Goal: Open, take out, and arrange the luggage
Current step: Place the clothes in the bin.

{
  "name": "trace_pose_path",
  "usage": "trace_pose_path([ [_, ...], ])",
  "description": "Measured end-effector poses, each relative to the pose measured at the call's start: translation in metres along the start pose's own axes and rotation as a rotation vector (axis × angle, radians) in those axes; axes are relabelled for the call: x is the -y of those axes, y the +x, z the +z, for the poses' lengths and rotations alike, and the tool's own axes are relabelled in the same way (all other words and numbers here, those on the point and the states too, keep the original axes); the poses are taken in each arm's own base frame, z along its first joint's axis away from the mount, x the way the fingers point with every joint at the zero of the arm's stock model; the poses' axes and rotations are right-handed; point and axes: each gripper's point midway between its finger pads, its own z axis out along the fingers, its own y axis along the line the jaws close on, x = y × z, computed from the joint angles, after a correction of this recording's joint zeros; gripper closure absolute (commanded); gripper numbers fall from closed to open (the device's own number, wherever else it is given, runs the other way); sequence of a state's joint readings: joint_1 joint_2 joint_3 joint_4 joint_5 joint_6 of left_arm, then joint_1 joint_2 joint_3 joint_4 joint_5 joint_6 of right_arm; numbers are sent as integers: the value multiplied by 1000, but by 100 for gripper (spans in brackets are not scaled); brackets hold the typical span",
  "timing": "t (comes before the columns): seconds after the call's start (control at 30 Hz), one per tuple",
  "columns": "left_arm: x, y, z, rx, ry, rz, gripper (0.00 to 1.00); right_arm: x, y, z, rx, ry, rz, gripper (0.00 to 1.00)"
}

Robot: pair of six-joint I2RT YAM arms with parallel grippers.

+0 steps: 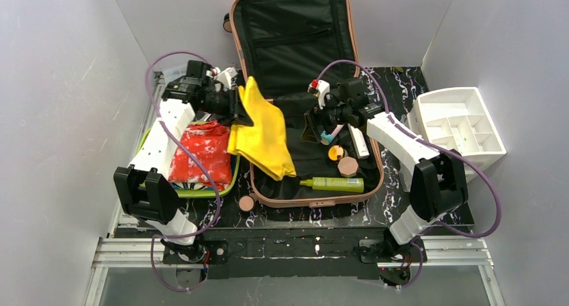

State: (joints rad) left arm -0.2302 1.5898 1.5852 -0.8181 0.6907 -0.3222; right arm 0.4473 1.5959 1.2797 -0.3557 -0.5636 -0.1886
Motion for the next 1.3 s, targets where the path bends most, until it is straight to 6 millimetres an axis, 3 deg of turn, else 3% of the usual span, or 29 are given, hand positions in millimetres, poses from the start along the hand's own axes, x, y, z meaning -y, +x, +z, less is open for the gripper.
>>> trace_pose_path([
  [0.23,-80,14,-45,-39,-203,-90,100,5,5,9,4,-2,8,2],
  [0.43,-116,27,-74,-55,-227,-118,100,-10,30,21,-42,-48,-6,2],
  [0.63,-140,33,-92,-43,-241,-124,100,-54,73,65,-180,-168,-63,2],
  [0.77,-160,37,-107,-31,-271,-130,100,-69,97,80,-257,-206,-73,2],
  [1.03,-259,46,-152,-24,-394,-227,100,-62,91,75,-244,-170,-116,2],
  [1.13,-274,51,-165,-24,-417,-231,100,-61,89,74,-239,-162,-122,2],
  [1.3,-277,49,-172,-29,-448,-191,100,-60,89,74,-241,-157,-123,2],
])
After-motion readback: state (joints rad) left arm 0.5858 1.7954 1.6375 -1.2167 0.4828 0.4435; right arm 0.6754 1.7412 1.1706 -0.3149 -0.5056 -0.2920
